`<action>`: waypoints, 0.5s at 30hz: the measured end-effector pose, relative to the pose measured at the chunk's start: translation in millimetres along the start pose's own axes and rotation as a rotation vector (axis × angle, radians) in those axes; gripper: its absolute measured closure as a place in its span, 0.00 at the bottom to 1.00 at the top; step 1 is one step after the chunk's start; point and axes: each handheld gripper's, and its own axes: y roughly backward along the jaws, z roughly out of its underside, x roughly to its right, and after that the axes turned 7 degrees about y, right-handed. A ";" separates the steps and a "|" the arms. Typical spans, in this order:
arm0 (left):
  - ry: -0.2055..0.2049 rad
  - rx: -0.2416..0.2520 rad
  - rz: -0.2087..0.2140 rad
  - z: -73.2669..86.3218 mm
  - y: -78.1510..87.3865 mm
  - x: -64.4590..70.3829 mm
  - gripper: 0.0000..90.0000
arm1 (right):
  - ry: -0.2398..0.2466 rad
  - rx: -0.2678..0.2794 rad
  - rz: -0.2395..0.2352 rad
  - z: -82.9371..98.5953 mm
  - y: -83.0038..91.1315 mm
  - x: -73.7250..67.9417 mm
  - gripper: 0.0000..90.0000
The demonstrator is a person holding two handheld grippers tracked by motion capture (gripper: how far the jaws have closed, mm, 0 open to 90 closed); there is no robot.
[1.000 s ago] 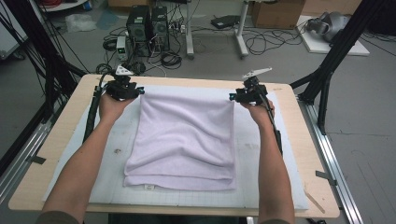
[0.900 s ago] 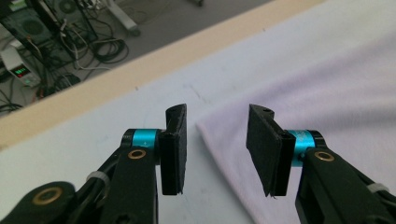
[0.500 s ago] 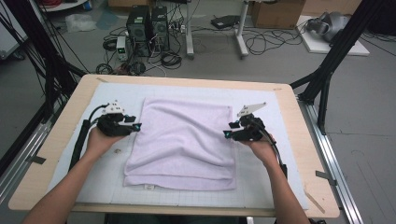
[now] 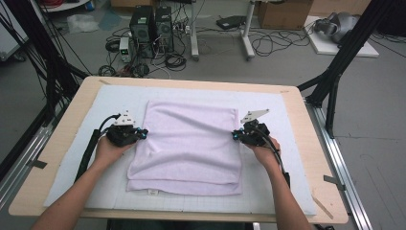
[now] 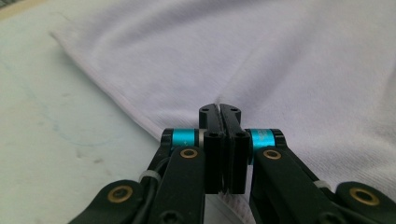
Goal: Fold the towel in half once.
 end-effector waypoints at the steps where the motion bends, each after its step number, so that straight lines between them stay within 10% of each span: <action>1: 0.004 -0.008 -0.024 -1.8 -2.2 -1.8 0.98 | 0.002 -0.003 0.012 -1.8 -0.4 1.9 0.94; 8: 0.068 -0.004 -0.101 -3.2 -17.6 -10.9 0.83 | -0.055 -0.052 0.073 -1.0 -23.8 20.2 0.79; 15: 0.057 0.031 -0.033 -7.0 16.3 -7.6 0.70 | -0.082 0.032 0.001 -2.4 6.2 9.5 0.65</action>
